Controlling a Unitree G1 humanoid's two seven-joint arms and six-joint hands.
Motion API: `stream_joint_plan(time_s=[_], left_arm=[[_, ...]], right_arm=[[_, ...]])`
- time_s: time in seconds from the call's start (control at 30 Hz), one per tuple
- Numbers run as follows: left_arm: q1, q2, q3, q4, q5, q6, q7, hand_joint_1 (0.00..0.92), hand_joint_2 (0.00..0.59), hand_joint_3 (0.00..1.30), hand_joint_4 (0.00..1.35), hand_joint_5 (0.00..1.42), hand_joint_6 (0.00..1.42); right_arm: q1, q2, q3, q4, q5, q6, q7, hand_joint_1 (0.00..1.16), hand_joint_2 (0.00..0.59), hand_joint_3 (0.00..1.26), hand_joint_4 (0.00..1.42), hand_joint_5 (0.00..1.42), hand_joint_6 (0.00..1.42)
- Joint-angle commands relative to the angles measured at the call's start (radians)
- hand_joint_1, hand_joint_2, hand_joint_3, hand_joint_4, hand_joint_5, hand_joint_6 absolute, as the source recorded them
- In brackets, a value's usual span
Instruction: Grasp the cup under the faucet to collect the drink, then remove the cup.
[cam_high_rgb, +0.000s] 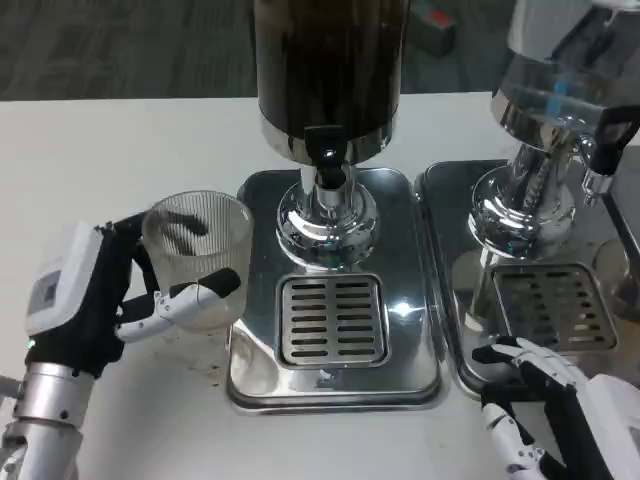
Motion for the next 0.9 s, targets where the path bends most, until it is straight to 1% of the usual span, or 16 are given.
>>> stream_joint_plan(time_s=[0.03, 0.27, 0.33, 0.53, 0.77, 0.9], left_arm=[[-0.033, -0.026, -0.001, -0.015, -0.008, -0.008, -0.014, 0.316, 0.080, 0.70, 0.87, 1.06, 1.42], [-0.046, -0.039, -0.001, 0.001, -0.013, -0.012, -0.041, 0.323, 0.078, 0.70, 0.87, 1.06, 1.42], [-0.051, -0.041, -0.005, 0.011, -0.012, -0.014, -0.048, 0.321, 0.079, 0.70, 0.87, 1.06, 1.42], [-0.064, -0.052, -0.015, 0.041, -0.008, -0.018, -0.064, 0.317, 0.080, 0.70, 0.87, 1.06, 1.42], [-0.097, -0.070, -0.037, 0.079, 0.009, -0.017, -0.070, 0.315, 0.080, 0.70, 0.87, 1.06, 1.42], [-0.116, -0.073, -0.055, 0.105, 0.014, -0.019, -0.069, 0.315, 0.080, 0.70, 0.87, 1.06, 1.42]], right_arm=[[0.015, 0.006, -0.002, -0.014, 0.002, -0.008, -0.010, 0.07, 0.482, 0.33, 0.19, 0.17, 0.32], [0.024, 0.033, 0.007, -0.043, -0.004, 0.000, -0.012, 0.07, 0.489, 0.33, 0.19, 0.17, 0.32], [0.024, 0.040, 0.008, -0.054, -0.010, 0.003, -0.011, 0.10, 0.498, 0.33, 0.19, 0.17, 0.32], [0.019, 0.066, 0.008, -0.089, -0.015, 0.014, -0.011, 0.11, 0.496, 0.34, 0.19, 0.17, 0.32], [0.014, 0.090, 0.008, -0.117, -0.022, 0.014, -0.011, 0.11, 0.495, 0.34, 0.19, 0.17, 0.32], [0.021, 0.103, 0.012, -0.129, -0.027, 0.016, -0.017, 0.12, 0.497, 0.35, 0.19, 0.18, 0.34]])
